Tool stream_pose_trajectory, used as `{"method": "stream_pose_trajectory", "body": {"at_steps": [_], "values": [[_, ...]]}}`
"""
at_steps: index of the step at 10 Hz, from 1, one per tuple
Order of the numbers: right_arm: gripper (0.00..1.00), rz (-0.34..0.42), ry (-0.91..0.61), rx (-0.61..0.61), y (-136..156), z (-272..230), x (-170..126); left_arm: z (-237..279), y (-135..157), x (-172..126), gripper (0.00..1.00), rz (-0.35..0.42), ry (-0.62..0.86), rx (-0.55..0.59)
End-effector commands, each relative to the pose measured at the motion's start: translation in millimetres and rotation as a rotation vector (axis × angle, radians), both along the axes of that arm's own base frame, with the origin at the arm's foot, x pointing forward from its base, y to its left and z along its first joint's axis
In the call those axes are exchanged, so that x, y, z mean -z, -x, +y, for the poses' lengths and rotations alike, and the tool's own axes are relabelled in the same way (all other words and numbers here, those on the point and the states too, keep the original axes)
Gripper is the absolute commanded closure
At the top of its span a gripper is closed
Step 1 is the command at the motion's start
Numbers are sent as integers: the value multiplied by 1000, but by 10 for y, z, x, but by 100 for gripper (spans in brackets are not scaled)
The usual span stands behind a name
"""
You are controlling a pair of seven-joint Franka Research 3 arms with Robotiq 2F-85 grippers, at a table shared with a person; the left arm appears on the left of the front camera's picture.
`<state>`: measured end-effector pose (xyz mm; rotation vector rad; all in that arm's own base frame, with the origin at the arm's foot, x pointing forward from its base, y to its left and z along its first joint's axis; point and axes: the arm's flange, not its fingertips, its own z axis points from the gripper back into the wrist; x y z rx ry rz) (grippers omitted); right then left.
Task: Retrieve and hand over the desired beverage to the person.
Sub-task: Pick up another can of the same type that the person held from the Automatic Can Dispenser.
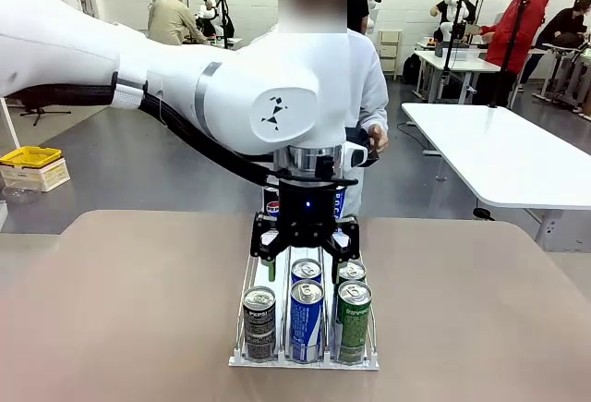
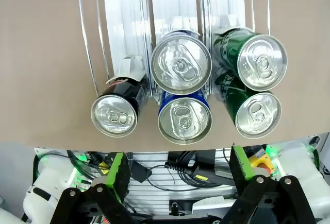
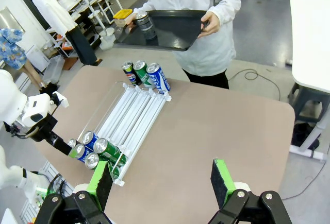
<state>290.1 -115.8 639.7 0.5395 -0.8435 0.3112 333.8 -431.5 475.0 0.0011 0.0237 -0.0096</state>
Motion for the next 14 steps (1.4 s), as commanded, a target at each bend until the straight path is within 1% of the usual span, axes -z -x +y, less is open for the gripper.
{"method": "stream_pose_trajectory", "body": {"at_steps": [1,3,8,11,14], "values": [[0,-5,-25,-20,-22,10,9,14,91,125,0,-1,23,46],[0,-5,-25,-20,-22,10,9,45,75,211,0,6,51,65],[0,-5,-25,-20,-22,10,9,31,18,306,0,0,75,95],[0,-5,-25,-20,-22,10,9,37,-39,321,0,-55,76,150],[0,-5,-25,-20,-22,10,9,26,-73,347,0,-54,71,171]]}}
